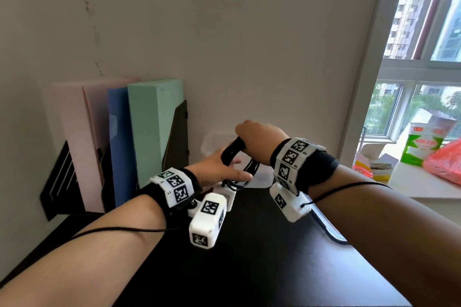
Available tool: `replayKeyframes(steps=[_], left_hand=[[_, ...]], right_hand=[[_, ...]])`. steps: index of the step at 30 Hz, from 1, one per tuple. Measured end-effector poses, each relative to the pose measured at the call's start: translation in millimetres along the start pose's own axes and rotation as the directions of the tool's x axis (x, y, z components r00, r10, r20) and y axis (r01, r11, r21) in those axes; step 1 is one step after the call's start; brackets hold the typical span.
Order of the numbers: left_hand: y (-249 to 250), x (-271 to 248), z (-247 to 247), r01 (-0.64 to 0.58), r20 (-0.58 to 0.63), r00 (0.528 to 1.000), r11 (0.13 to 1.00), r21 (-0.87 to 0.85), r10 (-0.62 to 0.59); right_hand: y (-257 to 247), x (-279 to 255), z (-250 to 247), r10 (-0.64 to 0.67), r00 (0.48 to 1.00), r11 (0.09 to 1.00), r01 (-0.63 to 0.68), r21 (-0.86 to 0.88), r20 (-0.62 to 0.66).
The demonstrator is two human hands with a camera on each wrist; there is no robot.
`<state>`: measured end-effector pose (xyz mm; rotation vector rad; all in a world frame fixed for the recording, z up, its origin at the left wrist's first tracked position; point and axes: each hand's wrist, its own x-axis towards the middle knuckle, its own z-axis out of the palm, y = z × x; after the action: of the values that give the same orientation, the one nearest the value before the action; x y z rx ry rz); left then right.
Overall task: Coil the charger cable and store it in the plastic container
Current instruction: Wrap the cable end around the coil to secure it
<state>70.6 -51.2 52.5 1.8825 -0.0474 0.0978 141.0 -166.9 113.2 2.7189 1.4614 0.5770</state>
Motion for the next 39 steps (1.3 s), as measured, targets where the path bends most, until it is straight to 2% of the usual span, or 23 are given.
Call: replayKeyframes(steps=[2,6,10,12,15,17,21,23,25,30,33,35,37,39], left_hand=[[-5,2,-3,-0.003,0.073,0.997,0.990,-0.142,0.014],[-10,2,-10,0.099,0.254,0.965,0.985,-0.140,-0.061],[-12,0,-15,0.143,0.325,0.944,0.957,-0.252,-0.056],[-10,-3,-13,0.136,0.297,0.952,0.967,-0.215,-0.068],[-9,-6,-8,0.101,0.246,0.966,0.993,-0.058,-0.084],[-12,-5,-5,0.093,0.211,0.974,0.994,-0.060,-0.079],[-16,2,1,0.040,0.069,0.997,0.998,-0.052,-0.036],[-16,4,6,0.031,-0.035,0.999,0.992,-0.120,-0.036],[-16,5,8,0.021,-0.097,0.994,0.975,-0.221,-0.043],[-18,5,1,0.002,-0.203,0.973,0.881,-0.473,-0.111],[-16,2,-9,-0.027,-0.207,0.975,0.875,-0.484,-0.085],[-13,-1,-14,-0.046,-0.159,0.987,0.881,-0.471,-0.034],[-7,-5,-14,-0.050,-0.074,0.997,0.887,-0.459,0.018],[-4,-6,-12,-0.042,0.000,0.999,0.935,-0.352,0.045]], right_hand=[[-3,1,-1,-0.048,0.999,0.999,0.048,0.010,-0.018],[-7,0,0,-0.124,0.992,0.991,0.124,0.048,-0.015],[-9,-1,0,-0.168,0.985,0.983,0.169,0.073,-0.022],[-9,-3,-1,-0.178,0.984,0.981,0.177,0.081,-0.003],[-13,-8,-2,-0.208,0.978,0.977,0.206,0.056,0.031],[-16,-9,-3,-0.217,0.976,0.976,0.217,0.025,0.033],[-14,-4,0,-0.181,0.982,0.979,0.185,0.081,-0.060],[-8,-2,4,-0.120,0.984,0.959,0.149,0.242,-0.132],[-1,-2,4,-0.052,0.987,0.913,0.107,0.393,-0.149],[15,-9,-1,-0.009,0.998,0.897,0.034,0.440,-0.059],[26,-16,6,0.007,1.000,0.781,0.008,0.624,-0.022],[34,-19,13,0.005,0.998,0.716,-0.043,0.697,0.057],[40,-20,20,0.032,0.991,0.714,-0.116,0.690,0.134],[45,-20,23,0.082,0.982,0.776,-0.169,0.607,0.168]])
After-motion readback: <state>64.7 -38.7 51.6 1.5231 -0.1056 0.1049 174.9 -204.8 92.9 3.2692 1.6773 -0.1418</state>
